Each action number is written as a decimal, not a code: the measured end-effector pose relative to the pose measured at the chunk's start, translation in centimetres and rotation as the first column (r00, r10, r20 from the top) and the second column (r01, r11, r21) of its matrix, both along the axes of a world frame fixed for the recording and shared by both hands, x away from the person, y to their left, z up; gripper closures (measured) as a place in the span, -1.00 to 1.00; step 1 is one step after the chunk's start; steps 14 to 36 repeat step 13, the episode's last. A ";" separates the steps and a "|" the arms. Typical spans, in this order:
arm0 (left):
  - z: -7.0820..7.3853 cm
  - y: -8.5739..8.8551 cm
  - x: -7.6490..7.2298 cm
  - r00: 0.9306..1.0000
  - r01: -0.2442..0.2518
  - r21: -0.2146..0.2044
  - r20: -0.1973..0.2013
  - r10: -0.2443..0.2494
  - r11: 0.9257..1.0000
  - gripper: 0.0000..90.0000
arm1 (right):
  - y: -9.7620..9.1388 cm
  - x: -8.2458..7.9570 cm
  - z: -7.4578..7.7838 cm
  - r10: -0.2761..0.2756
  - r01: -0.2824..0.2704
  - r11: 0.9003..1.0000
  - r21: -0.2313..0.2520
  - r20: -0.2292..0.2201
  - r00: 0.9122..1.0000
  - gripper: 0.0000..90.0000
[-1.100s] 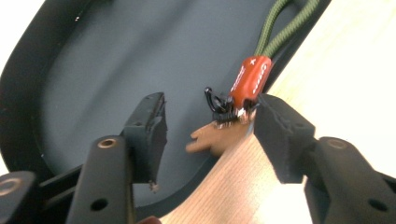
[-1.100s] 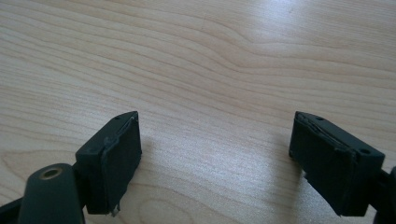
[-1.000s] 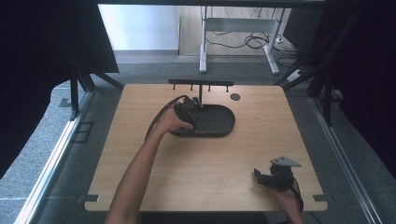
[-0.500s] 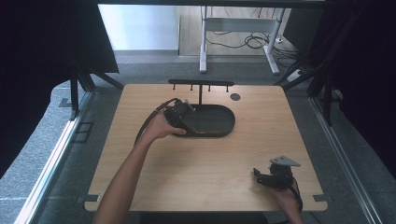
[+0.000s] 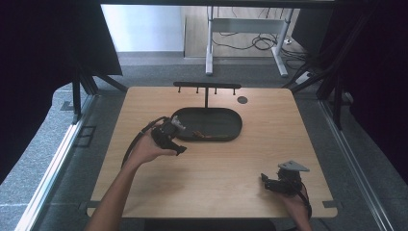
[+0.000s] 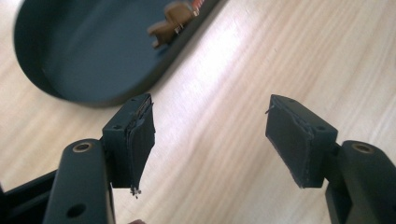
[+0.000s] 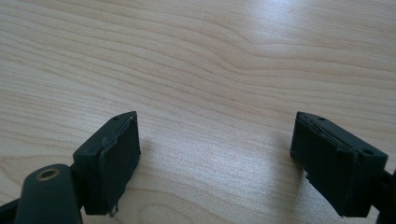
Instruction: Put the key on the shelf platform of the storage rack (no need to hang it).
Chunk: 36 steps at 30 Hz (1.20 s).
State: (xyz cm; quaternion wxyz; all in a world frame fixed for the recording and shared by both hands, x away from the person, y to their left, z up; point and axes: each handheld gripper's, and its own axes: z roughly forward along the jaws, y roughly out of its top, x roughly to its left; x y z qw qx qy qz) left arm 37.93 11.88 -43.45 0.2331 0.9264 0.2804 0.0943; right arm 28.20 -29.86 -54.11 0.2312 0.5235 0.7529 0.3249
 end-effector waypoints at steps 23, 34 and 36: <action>-2.5 1.8 -1.9 1.000 -0.023 -0.017 -0.020 0.022 1.000 -0.31 | 0.1 0.1 0.0 -0.012 0.012 1.000 0.001 0.002 1.000 -0.60; -2.5 1.8 -1.9 1.000 -0.023 -0.017 -0.020 0.022 1.000 -0.31 | 0.1 0.1 0.0 -0.012 0.012 1.000 0.001 0.002 1.000 -0.60; -2.5 1.8 -1.9 1.000 -0.023 -0.017 -0.020 0.022 1.000 -0.31 | 0.1 0.1 0.0 -0.012 0.012 1.000 0.001 0.002 1.000 -0.60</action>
